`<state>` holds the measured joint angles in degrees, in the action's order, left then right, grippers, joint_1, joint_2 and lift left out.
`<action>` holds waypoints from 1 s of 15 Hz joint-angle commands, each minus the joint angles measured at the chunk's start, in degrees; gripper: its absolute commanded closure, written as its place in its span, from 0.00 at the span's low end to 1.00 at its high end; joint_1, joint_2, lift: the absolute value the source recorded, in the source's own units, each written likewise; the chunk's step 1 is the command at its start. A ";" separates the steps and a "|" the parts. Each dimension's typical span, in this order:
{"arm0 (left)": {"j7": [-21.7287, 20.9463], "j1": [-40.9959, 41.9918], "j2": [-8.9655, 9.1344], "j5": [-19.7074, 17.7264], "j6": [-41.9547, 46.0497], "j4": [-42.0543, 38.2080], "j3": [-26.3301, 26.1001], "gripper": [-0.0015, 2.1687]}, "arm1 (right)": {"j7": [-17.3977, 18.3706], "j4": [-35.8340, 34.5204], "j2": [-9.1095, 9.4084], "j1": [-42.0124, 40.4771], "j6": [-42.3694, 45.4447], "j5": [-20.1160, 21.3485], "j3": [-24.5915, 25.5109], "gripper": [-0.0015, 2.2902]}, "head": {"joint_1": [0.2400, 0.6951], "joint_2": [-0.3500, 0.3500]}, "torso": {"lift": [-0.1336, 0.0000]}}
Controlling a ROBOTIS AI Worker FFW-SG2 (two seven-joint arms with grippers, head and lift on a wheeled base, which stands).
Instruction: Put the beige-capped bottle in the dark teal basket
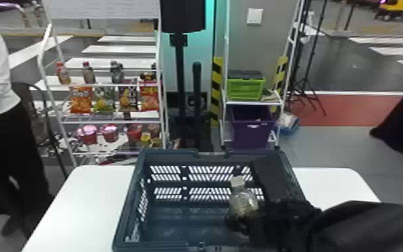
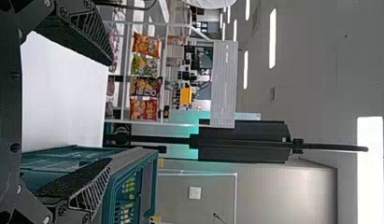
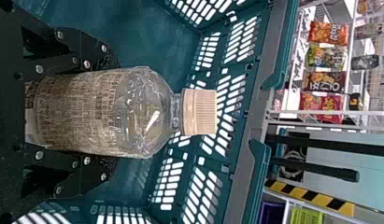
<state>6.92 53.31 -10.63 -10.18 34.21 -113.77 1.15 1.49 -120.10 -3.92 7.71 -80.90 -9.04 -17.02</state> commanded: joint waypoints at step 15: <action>0.02 0.13 0.18 -0.63 1.16 0.57 0.26 0.07 | 1.76 10.41 2.69 4.94 1.48 -3.35 -0.03 0.03 | 0.57 0.50 | 1.00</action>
<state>6.94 53.43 -10.47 -10.81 35.36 -113.15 1.41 3.25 -109.30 -1.03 12.86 -79.36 -12.39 -17.31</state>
